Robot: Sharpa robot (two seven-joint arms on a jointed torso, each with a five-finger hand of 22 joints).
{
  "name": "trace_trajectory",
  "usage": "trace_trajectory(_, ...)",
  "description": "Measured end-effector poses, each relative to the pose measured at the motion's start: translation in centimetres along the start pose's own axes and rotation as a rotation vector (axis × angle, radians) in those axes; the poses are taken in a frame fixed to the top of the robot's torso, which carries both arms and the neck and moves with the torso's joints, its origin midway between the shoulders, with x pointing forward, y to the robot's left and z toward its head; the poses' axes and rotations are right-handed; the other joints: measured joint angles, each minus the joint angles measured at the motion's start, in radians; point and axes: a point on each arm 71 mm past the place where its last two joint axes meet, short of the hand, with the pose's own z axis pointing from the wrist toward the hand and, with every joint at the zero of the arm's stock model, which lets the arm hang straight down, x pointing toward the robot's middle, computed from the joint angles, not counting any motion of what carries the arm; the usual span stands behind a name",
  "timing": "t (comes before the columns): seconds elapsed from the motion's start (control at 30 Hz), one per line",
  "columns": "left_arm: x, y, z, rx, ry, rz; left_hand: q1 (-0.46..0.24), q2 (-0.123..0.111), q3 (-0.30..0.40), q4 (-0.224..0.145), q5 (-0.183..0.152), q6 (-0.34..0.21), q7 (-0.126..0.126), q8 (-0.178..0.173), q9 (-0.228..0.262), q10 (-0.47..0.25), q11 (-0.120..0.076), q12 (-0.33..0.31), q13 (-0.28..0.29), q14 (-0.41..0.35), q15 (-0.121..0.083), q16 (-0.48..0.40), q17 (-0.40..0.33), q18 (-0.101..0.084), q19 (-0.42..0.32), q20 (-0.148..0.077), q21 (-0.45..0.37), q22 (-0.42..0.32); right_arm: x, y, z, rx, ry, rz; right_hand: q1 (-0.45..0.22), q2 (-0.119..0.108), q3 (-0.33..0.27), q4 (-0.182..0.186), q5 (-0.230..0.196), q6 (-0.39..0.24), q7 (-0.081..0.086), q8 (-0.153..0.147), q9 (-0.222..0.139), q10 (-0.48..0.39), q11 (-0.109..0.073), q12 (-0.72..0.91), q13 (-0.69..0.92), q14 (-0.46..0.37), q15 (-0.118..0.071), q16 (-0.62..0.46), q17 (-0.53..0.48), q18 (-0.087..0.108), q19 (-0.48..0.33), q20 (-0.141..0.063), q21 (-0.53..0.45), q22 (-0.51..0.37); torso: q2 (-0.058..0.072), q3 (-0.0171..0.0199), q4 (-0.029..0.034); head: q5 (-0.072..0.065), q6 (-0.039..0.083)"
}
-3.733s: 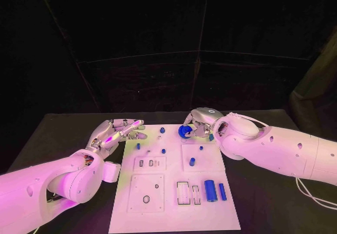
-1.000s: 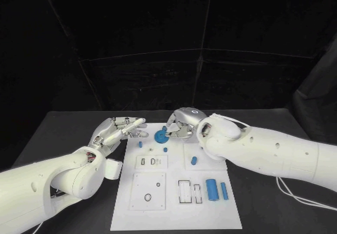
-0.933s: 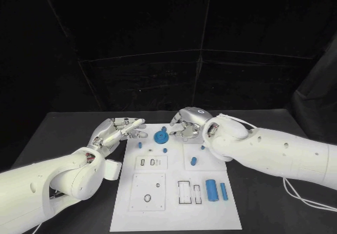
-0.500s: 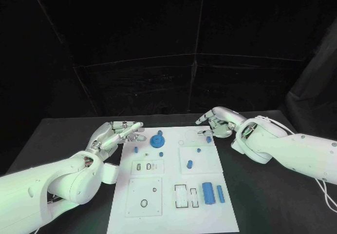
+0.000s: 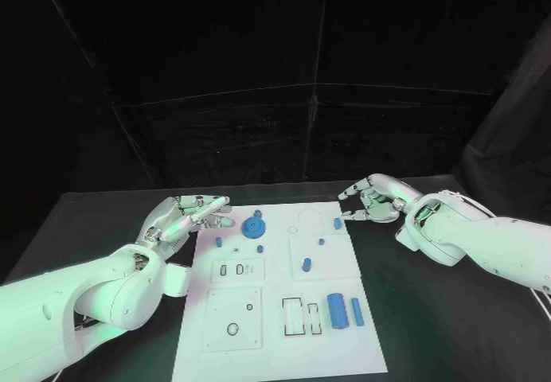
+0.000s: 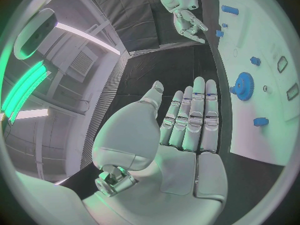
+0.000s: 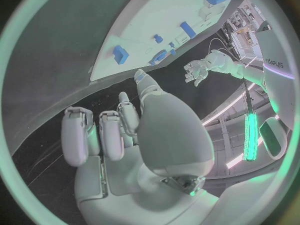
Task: Assemble the parts on the task board
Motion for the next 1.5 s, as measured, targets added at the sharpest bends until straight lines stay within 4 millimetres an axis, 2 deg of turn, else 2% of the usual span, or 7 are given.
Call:
trace_trajectory(0.4, 0.3, 0.1, 0.1, -0.001, 0.008, -0.005, 0.000, 0.000, 0.000, 0.000, 0.000, 0.000, 0.000, 0.000, 0.000, 0.000, 0.000, 0.000, 0.000, 0.000, 0.000, -0.004, 0.000, 0.000, 0.000, 0.000, 0.000, 0.000, 1.9, -0.6, 0.2, 0.007, 0.039, 0.006, 0.005, 0.003, -0.003, -0.003, 0.000, -0.008, 0.002, 0.000, 0.000, 0.000, 0.000, -0.001, -0.002, 0.000, 0.000, 0.000, 0.000, 0.000, 0.000, 0.000, 0.000, 0.000, -0.001, -0.0024, 0.0025, -0.001, -0.012)
trace_trajectory(0.53, 0.1, 0.1, 0.1, -0.002, 0.004, -0.002, 0.000, 0.000, 0.000, 0.000, 0.000, 0.000, 0.000, 0.000, 0.000, 0.000, 0.000, 0.000, 0.000, 0.000, 0.000, -0.004, 0.000, 0.000, 0.000, 0.000, 0.000, 0.000, 2.2, -0.6, 0.2, 0.004, 0.050, 0.002, 0.005, 0.003, -0.003, -0.003, 0.005, -0.008, 0.002, 0.000, 0.000, 0.000, 0.000, -0.001, -0.002, 0.000, 0.000, 0.000, 0.000, 0.000, 0.000, 0.000, 0.000, 0.000, -0.002, -0.0030, 0.0025, -0.002, -0.012)
trace_trajectory(0.7, 0.1, 0.1, 0.1, -0.002, 0.003, -0.002, 0.000, 0.000, 0.000, 0.000, 0.000, 0.000, 0.000, 0.000, 0.000, 0.000, 0.000, 0.000, 0.000, 0.000, 0.000, -0.004, 0.000, 0.000, 0.000, 0.000, 0.000, 0.000, 2.4, -0.7, 0.3, 0.004, 0.056, -0.006, 0.026, 0.024, 0.000, -0.005, 0.005, -0.003, 0.007, 0.007, 0.005, 0.000, 0.000, -0.001, 0.003, 0.000, 0.000, 0.000, 0.000, 0.000, 0.000, 0.000, 0.000, 0.000, -0.002, -0.0035, 0.0035, -0.005, -0.011)
trace_trajectory(0.93, 0.1, 0.2, 0.1, -0.002, 0.003, -0.002, 0.000, 0.000, 0.000, 0.000, 0.000, 0.000, 0.000, 0.000, 0.000, 0.000, 0.000, 0.000, 0.000, 0.000, 0.000, -0.004, 0.000, 0.000, 0.000, 0.000, 0.000, 0.000, 3.1, -0.7, 0.6, 0.006, 0.076, -0.013, 0.046, 0.044, 0.007, -0.018, -0.013, 0.052, 0.015, 0.030, 0.012, 0.004, 0.004, -0.001, 0.006, 0.000, 0.000, 0.000, 0.000, 0.000, 0.000, 0.000, 0.000, 0.000, -0.002, -0.0035, 0.0035, -0.007, -0.011)
trace_trajectory(1.13, 0.0, 0.2, 0.1, -0.002, 0.002, -0.001, 0.000, 0.000, -0.003, -0.003, 0.000, 0.000, 0.000, 0.000, 0.000, 0.004, -0.004, -0.004, 0.000, 0.000, 0.000, -0.004, 0.000, 0.000, 0.000, 0.000, 0.000, -0.001, 3.5, -0.8, 0.7, 0.011, 0.094, -0.026, 0.054, 0.065, 0.020, -0.031, -0.052, 0.080, 0.017, 0.035, 0.012, 0.007, 0.008, 0.001, 0.011, 0.000, 0.000, 0.000, 0.000, 0.000, 0.004, 0.004, 0.000, 0.001, -0.002, -0.0035, 0.0035, -0.005, -0.010)
trace_trajectory(1.5, -0.1, 0.2, 0.0, -0.003, 0.001, -0.001, 0.000, 0.000, -0.003, -0.003, 0.000, 0.000, 0.000, 0.000, 0.000, 0.004, -0.004, -0.004, 0.000, 0.000, 0.000, -0.004, 0.001, 0.000, 0.000, 0.000, 0.000, -0.001, 3.5, -1.2, 0.8, 0.028, 0.102, -0.049, 0.054, 0.072, 0.025, -0.036, -0.053, 0.090, 0.014, 0.035, 0.012, 0.007, 0.008, 0.002, 0.011, 0.000, 0.000, 0.000, 0.000, 0.000, 0.004, 0.004, 0.000, 0.001, -0.002, -0.0032, 0.0035, -0.007, -0.011)
